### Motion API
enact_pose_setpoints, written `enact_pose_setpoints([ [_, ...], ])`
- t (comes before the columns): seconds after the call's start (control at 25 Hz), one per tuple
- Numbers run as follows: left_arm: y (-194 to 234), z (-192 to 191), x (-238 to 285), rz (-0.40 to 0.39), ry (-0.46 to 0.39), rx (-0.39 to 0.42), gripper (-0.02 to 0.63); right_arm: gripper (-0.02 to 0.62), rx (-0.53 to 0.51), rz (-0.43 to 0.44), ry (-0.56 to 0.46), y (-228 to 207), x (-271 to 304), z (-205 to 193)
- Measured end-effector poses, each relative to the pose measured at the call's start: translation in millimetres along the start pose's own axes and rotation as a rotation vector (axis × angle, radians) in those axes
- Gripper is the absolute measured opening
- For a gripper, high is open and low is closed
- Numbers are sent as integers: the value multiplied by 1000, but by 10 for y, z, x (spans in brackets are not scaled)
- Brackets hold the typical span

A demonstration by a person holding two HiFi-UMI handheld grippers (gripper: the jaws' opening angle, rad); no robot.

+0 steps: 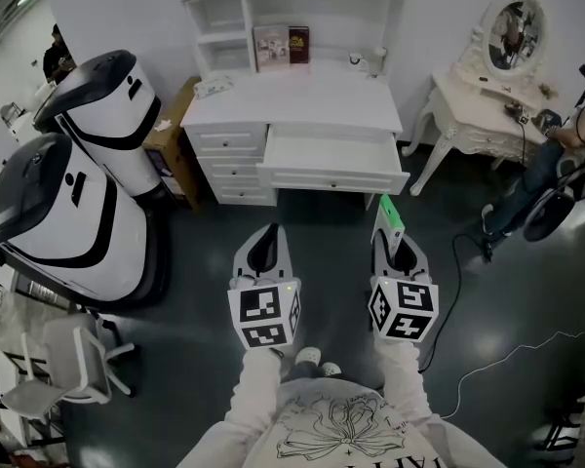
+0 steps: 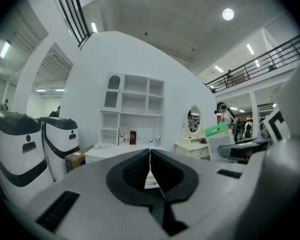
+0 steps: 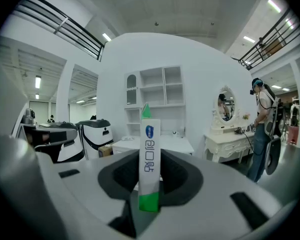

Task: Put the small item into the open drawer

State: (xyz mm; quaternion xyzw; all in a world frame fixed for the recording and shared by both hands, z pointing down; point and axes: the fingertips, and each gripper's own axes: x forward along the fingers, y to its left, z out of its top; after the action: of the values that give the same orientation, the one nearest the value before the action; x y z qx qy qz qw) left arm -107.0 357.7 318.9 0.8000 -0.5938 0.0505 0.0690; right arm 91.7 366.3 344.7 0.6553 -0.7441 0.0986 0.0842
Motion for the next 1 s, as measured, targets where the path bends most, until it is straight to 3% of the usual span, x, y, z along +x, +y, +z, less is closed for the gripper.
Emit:
enact_pose_setpoints([
  [0.72,311,-173,479,-57,52,-6,6,89,58,-60,7,68,474,-112],
  [1.0,431,-252,790,-41,74,-16,6,89,67,-57,36,-8,836,-166],
])
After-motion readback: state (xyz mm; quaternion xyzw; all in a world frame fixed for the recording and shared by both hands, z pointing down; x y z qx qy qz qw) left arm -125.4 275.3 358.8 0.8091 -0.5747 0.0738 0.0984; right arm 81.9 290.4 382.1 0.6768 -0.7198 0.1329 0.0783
